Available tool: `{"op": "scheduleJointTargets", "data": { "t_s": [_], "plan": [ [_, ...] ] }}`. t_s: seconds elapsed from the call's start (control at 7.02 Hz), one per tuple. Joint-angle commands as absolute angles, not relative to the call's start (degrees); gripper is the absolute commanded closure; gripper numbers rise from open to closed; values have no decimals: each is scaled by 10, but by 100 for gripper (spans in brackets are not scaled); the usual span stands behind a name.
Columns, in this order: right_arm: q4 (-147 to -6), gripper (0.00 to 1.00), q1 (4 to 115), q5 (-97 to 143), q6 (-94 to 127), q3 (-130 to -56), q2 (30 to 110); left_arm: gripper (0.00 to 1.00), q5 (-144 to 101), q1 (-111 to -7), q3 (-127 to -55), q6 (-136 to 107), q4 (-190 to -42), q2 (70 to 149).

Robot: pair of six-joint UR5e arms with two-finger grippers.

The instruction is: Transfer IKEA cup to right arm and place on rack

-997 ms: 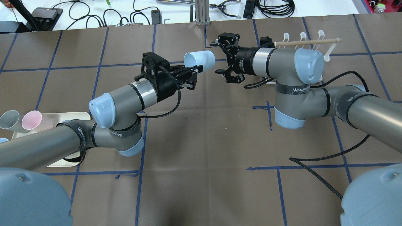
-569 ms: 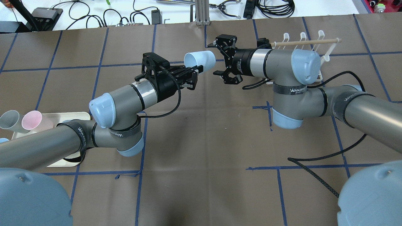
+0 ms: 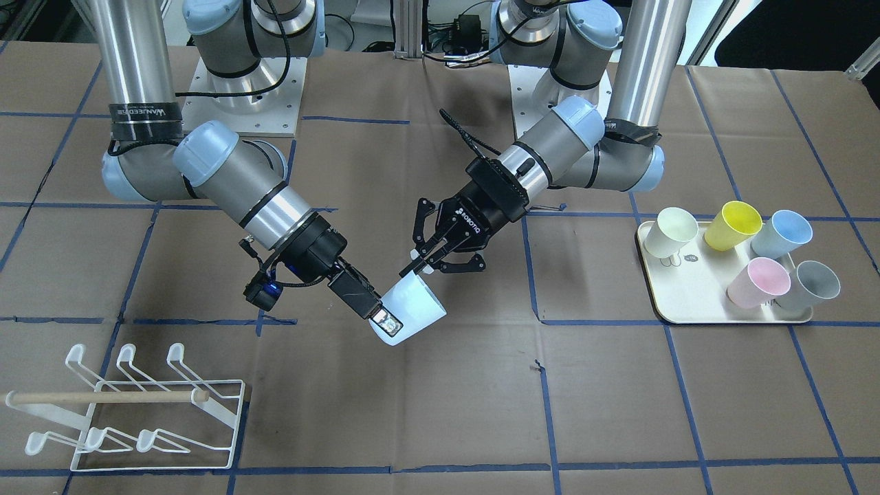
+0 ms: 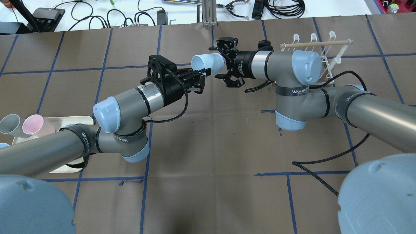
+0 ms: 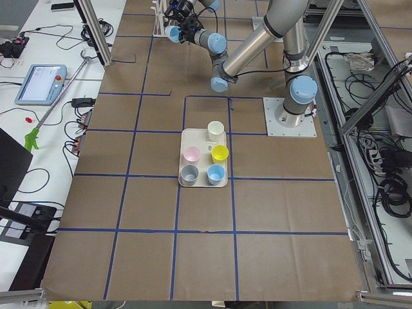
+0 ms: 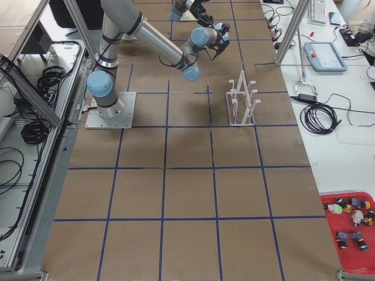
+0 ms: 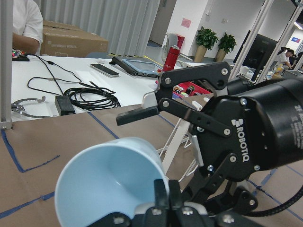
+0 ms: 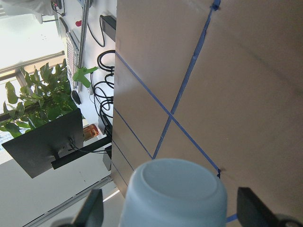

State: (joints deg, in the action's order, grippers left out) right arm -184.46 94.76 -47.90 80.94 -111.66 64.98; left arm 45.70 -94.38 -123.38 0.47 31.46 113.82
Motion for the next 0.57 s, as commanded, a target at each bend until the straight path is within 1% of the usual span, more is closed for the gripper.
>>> {"op": "scheduleJointTargets", "data": {
  "t_s": [0.0, 0.14, 0.28, 0.43],
  "plan": [
    [-1844, 1, 950, -478, 816, -1113, 648, 100, 457, -944, -1234, 4, 315, 1138],
    [-1844, 1, 950, -479, 817, -1112, 648, 100, 457, -944, -1234, 4, 315, 1138],
    [-1844, 4, 949, -477, 817, -1112, 648, 100, 457, -945, -1234, 4, 315, 1138],
    [-1844, 21, 949, -474, 816, -1112, 648, 100, 457, -945, -1234, 2, 315, 1138]
  ]
}}
